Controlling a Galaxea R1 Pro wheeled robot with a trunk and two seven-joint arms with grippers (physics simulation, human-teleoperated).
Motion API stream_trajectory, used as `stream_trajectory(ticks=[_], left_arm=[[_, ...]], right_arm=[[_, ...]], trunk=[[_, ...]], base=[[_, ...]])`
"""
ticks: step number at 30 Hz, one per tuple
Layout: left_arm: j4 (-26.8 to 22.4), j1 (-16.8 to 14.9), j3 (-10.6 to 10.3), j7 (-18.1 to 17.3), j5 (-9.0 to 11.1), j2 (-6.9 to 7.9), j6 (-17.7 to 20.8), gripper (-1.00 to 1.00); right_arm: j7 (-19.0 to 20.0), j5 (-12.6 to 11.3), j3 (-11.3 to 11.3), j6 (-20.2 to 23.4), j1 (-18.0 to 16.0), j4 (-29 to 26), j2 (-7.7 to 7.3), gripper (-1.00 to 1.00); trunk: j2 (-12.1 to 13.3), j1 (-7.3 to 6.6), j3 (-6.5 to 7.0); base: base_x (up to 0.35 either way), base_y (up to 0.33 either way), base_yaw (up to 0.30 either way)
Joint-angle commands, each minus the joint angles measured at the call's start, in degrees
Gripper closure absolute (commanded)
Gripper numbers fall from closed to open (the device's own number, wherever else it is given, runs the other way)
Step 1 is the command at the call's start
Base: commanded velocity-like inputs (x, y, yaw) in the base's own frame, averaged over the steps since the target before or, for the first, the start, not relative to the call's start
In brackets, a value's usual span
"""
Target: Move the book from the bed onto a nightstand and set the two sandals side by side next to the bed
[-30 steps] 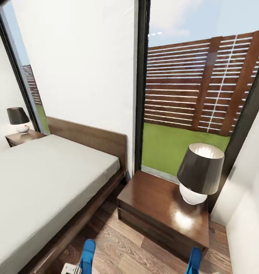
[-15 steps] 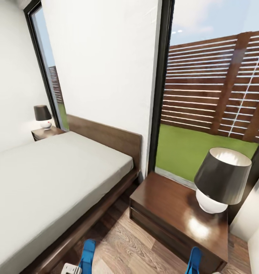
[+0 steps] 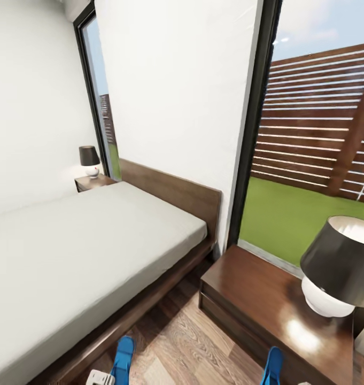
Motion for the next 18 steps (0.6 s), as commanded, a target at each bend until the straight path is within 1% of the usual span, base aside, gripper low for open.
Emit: stream_trajectory(ticks=[1,18], left_arm=[[0.1,-0.1,0.5,-0.1,-0.6,0.00,-0.3,1.00],[0.1,-0.1,0.5,-0.1,-0.6,0.00,-0.3,1.00]], right_arm=[[0.2,0.0,-0.3,0.3,0.0,0.0,-0.01,1.00],[0.2,0.0,-0.3,0.3,0.0,0.0,0.04,1.00]], trunk=[[0.0,0.00,-0.06],[0.0,0.00,-0.06]], base=[[0.000,0.000,0.269],[0.000,0.000,0.270]])
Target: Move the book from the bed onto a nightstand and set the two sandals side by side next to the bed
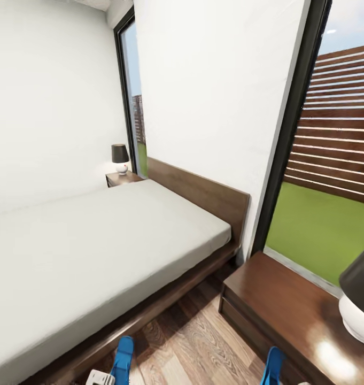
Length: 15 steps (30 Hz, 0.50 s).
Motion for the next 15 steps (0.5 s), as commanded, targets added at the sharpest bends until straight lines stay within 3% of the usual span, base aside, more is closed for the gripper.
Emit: stream_trajectory(ticks=[1,15], left_arm=[[0.1,-0.1,0.5,-0.1,-0.6,0.00,-0.3,1.00],[0.1,-0.1,0.5,-0.1,-0.6,0.00,-0.3,1.00]], right_arm=[[0.2,0.0,-0.3,0.3,0.0,0.0,0.04,1.00],[0.3,0.0,-0.3,0.3,0.0,0.0,0.12,1.00]], trunk=[[0.0,0.00,-0.06],[0.0,0.00,-0.06]], base=[[0.000,0.000,0.269],[0.000,0.000,0.270]])
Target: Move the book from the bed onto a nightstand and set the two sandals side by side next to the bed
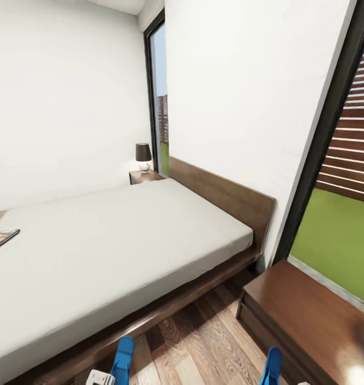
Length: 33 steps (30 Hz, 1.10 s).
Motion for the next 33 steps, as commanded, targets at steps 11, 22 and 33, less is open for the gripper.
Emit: stream_trajectory(ticks=[11,22,33], left_arm=[[0.1,-0.1,0.5,-0.1,-0.6,0.00,-0.3,1.00],[0.1,-0.1,0.5,-0.1,-0.6,0.00,-0.3,1.00],[0.1,-0.1,0.5,-0.1,-0.6,0.00,-0.3,1.00]], right_arm=[[0.2,0.0,-0.3,0.3,0.0,0.0,-0.01,1.00],[0.2,0.0,-0.3,0.3,0.0,0.0,-0.01,1.00],[0.3,0.0,-0.3,0.3,0.0,0.0,-0.01,1.00]], trunk=[[0.0,0.00,-0.06],[0.0,0.00,-0.06],[0.0,0.00,-0.06]], base=[[0.000,0.000,0.270],[0.000,0.000,0.270],[0.000,0.000,0.270]])
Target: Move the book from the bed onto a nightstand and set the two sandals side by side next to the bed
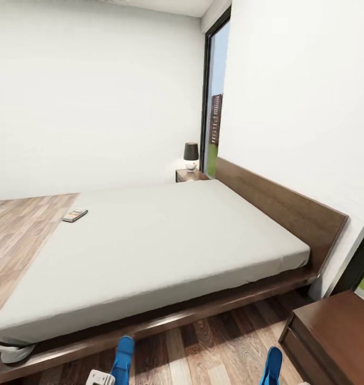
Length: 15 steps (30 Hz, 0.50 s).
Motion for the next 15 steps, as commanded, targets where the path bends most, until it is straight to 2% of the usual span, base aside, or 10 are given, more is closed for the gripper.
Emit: stream_trajectory(ticks=[1,15], left_arm=[[0.1,-0.1,0.5,-0.1,-0.6,0.00,-0.3,1.00],[0.0,-0.1,0.5,-0.1,-0.6,0.00,-0.3,1.00]], right_arm=[[0.2,0.0,-0.3,0.3,0.0,0.0,-0.01,1.00],[0.3,0.0,-0.3,0.3,0.0,0.0,-0.01,1.00]], trunk=[[0.0,0.00,-0.06],[0.0,0.00,-0.06]], base=[[0.000,0.000,0.270],[0.000,0.000,0.269]])
